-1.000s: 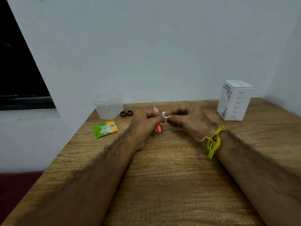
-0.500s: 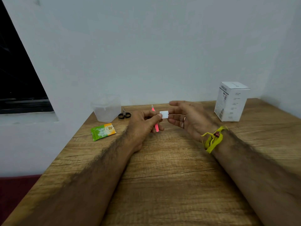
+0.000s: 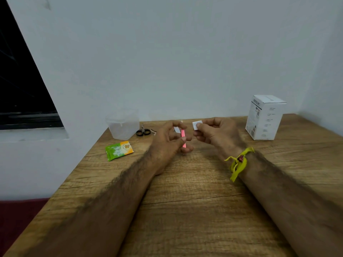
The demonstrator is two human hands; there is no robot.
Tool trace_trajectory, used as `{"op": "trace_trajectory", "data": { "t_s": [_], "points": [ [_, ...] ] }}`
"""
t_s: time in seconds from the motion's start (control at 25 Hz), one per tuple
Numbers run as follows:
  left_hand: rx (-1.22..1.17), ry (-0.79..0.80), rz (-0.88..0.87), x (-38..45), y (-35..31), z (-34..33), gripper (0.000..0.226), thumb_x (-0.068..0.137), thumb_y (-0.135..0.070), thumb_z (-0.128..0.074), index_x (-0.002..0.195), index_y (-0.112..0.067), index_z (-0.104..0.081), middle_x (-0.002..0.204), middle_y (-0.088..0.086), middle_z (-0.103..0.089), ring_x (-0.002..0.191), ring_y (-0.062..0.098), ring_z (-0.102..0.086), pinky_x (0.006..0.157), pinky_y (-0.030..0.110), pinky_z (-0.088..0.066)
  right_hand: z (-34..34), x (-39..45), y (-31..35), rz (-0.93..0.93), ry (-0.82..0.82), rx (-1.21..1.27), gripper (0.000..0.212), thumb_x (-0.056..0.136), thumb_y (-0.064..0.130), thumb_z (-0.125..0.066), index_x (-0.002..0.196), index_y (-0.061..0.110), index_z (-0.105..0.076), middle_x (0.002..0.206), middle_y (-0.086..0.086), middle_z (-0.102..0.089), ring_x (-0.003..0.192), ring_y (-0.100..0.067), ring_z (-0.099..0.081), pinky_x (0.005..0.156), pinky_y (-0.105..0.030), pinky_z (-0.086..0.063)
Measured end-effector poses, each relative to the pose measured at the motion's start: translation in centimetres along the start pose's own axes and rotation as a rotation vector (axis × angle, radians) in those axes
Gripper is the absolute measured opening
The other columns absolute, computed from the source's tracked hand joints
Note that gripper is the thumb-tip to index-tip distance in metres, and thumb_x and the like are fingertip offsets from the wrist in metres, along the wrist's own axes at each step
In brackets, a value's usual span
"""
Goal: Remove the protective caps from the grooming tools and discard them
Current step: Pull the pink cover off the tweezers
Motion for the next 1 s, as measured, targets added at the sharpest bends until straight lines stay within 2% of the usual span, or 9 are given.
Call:
{"op": "trace_trajectory", "data": {
  "t_s": [0.12, 0.24, 0.32, 0.4, 0.52, 0.6, 0.72, 0.8, 1.0],
  "points": [
    [-0.054, 0.006, 0.026, -0.1, 0.4, -0.4, 0.051, 0.091, 0.008, -0.064, 0.131, -0.017, -0.046, 0.103, 0.026, -0.070, 0.077, 0.030, -0.075, 0.066, 0.035, -0.061, 0.2, -0.2, 0.5, 0.226, -0.067, -0.361, 0.005, 0.085, 0.011, -0.077, 0.084, 0.008, -0.074, 0.075, -0.009, -0.074, 0.070, -0.022, -0.074, 0.065, -0.030, -0.062],
    [-0.083, 0.008, 0.063, 0.1, 0.8, -0.6, 0.055, 0.090, 0.009, -0.065, 0.138, -0.010, -0.048, 0.104, 0.026, -0.068, 0.080, 0.030, -0.076, 0.066, 0.030, -0.061, 0.2, -0.5, 0.9, 0.384, -0.162, -0.504, 0.008, 0.084, 0.020, -0.079, 0.083, 0.013, -0.076, 0.071, 0.002, -0.072, 0.067, -0.010, -0.069, 0.063, -0.023, -0.055],
    [-0.074, 0.010, 0.076, 0.1, 0.7, -0.8, 0.046, 0.089, 0.010, -0.065, 0.132, -0.003, -0.057, 0.102, 0.021, -0.063, 0.081, 0.029, -0.075, 0.064, 0.024, -0.060, 0.0, -0.6, 1.1, 0.438, -0.201, -0.525, 0.008, 0.084, 0.021, -0.078, 0.083, 0.013, -0.077, 0.072, 0.005, -0.072, 0.069, -0.007, -0.069, 0.065, -0.022, -0.055],
    [-0.050, 0.028, 0.048, -0.1, 0.4, -1.2, 0.035, 0.088, 0.011, -0.066, 0.119, -0.007, -0.066, 0.098, 0.016, -0.058, 0.080, 0.027, -0.072, 0.063, 0.021, -0.059, -0.6, -1.0, 1.0, 0.449, -0.195, -0.525, 0.007, 0.084, 0.021, -0.077, 0.081, 0.014, -0.076, 0.071, 0.007, -0.071, 0.068, -0.006, -0.068, 0.063, -0.022, -0.056],
    [0.001, 0.039, -0.005, -0.2, 0.1, -1.4, 0.031, 0.088, 0.007, -0.069, 0.110, -0.014, -0.071, 0.088, 0.014, -0.066, 0.073, 0.022, -0.072, 0.061, 0.023, -0.059, -1.3, -1.6, 0.9, 0.452, -0.171, -0.503, 0.009, 0.084, 0.018, -0.076, 0.077, 0.013, -0.073, 0.066, 0.006, -0.069, 0.064, -0.005, -0.067, 0.054, -0.013, -0.050],
    [-0.018, 0.051, -0.019, -0.3, 0.1, -1.5, 0.029, 0.089, 0.005, -0.068, 0.109, -0.016, -0.071, 0.092, 0.018, -0.071, 0.075, 0.025, -0.075, 0.064, 0.025, -0.060, -1.2, -1.5, 0.9, 0.438, -0.149, -0.463, 0.008, 0.086, 0.015, -0.075, 0.079, 0.010, -0.075, 0.066, 0.003, -0.071, 0.064, -0.004, -0.068, 0.052, -0.009, -0.048],
    [-0.077, 0.073, 0.007, -0.3, 0.3, -1.8, 0.028, 0.094, 0.004, -0.062, 0.113, -0.014, -0.070, 0.100, 0.020, -0.073, 0.082, 0.027, -0.076, 0.069, 0.027, -0.062, -0.9, -1.2, 0.8, 0.424, -0.126, -0.430, 0.009, 0.088, 0.016, -0.073, 0.081, 0.010, -0.077, 0.069, 0.002, -0.073, 0.064, -0.009, -0.071, 0.057, -0.019, -0.055],
    [-0.091, 0.060, 0.022, -0.1, 0.3, -1.9, 0.023, 0.095, 0.004, -0.060, 0.113, -0.008, -0.069, 0.094, 0.017, -0.074, 0.081, 0.024, -0.076, 0.068, 0.026, -0.062, -0.9, -1.1, 0.7, 0.415, -0.136, -0.416, 0.010, 0.088, 0.019, -0.073, 0.082, 0.012, -0.078, 0.069, 0.002, -0.074, 0.066, -0.013, -0.072, 0.062, -0.028, -0.059],
    [-0.195, 0.012, 0.031, -0.1, 0.3, -1.3, 0.018, 0.088, 0.001, -0.071, 0.105, -0.001, -0.067, 0.074, 0.009, -0.073, 0.069, 0.024, -0.075, 0.064, 0.027, -0.061, -1.0, -1.6, 1.1, 0.426, -0.160, -0.364, 0.007, 0.089, 0.015, -0.073, 0.088, 0.010, -0.077, 0.077, 0.004, -0.075, 0.072, -0.009, -0.071, 0.064, -0.020, -0.058]
  ]
}}
Point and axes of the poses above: each hand's wrist, its own x-axis towards the middle knuckle, its own z-axis out of the back of the hand, y = z × x, the point moved 5 cm from there along x, towards the middle knuckle
